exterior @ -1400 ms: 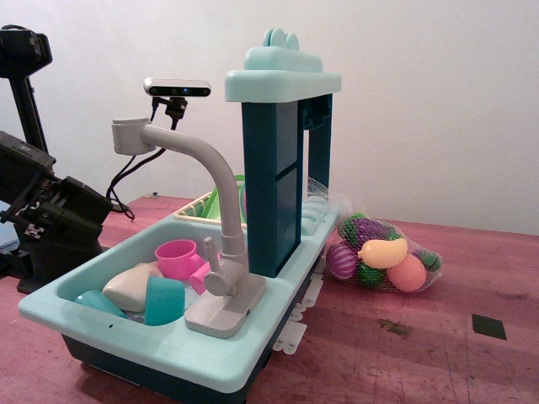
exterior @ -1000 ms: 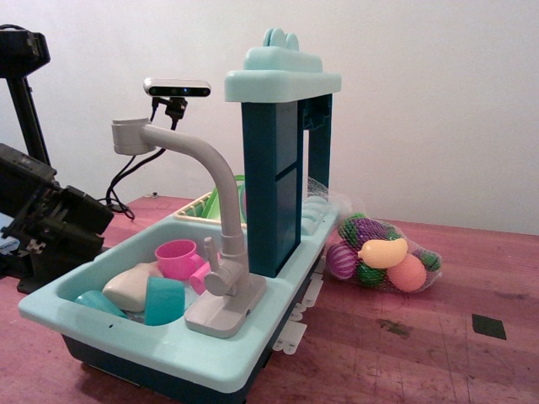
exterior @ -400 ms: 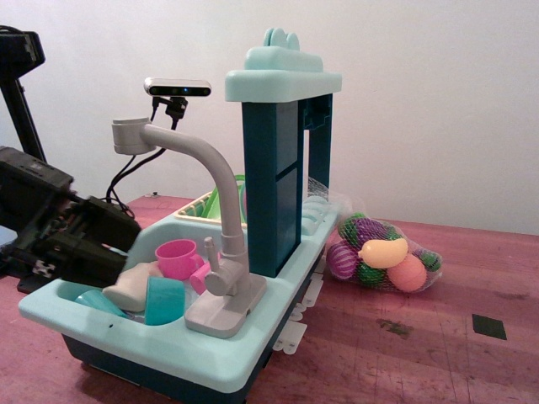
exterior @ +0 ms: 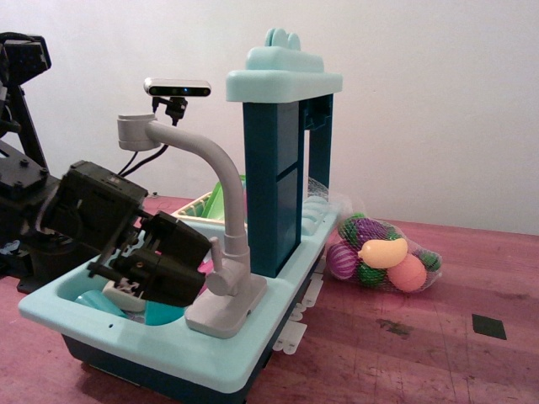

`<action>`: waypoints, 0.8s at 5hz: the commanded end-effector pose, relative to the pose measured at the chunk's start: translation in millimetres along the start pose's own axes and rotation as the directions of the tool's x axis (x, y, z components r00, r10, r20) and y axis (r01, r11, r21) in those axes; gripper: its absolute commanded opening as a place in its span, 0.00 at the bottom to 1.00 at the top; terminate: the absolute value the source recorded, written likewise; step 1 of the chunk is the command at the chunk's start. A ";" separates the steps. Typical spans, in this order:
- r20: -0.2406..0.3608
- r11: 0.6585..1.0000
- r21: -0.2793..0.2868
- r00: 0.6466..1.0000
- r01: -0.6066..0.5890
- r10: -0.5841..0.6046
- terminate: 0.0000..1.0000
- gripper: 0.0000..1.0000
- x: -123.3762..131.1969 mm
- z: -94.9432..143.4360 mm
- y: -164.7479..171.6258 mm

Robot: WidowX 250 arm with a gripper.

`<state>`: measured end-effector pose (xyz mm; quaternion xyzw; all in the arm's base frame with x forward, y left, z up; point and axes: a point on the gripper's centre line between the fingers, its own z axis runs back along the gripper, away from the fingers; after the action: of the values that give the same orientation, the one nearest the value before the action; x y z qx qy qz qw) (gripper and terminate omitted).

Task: Turn lever vertical to front

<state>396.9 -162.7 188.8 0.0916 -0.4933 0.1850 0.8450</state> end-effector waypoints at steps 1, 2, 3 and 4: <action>0.056 0.998 -0.003 0.997 -0.057 0.057 0.00 1.00 28.3 -25.2 9.7; 0.061 0.998 -0.003 0.996 -0.070 0.070 0.00 1.00 28.3 -34.9 9.2; 0.054 0.997 -0.006 0.995 -0.079 0.079 0.00 1.00 27.0 -38.4 8.9; 0.057 0.995 0.015 0.994 -0.094 0.093 0.00 1.00 23.1 -32.7 17.1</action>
<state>413.4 -142.6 171.7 0.0910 -0.5068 0.2016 0.8332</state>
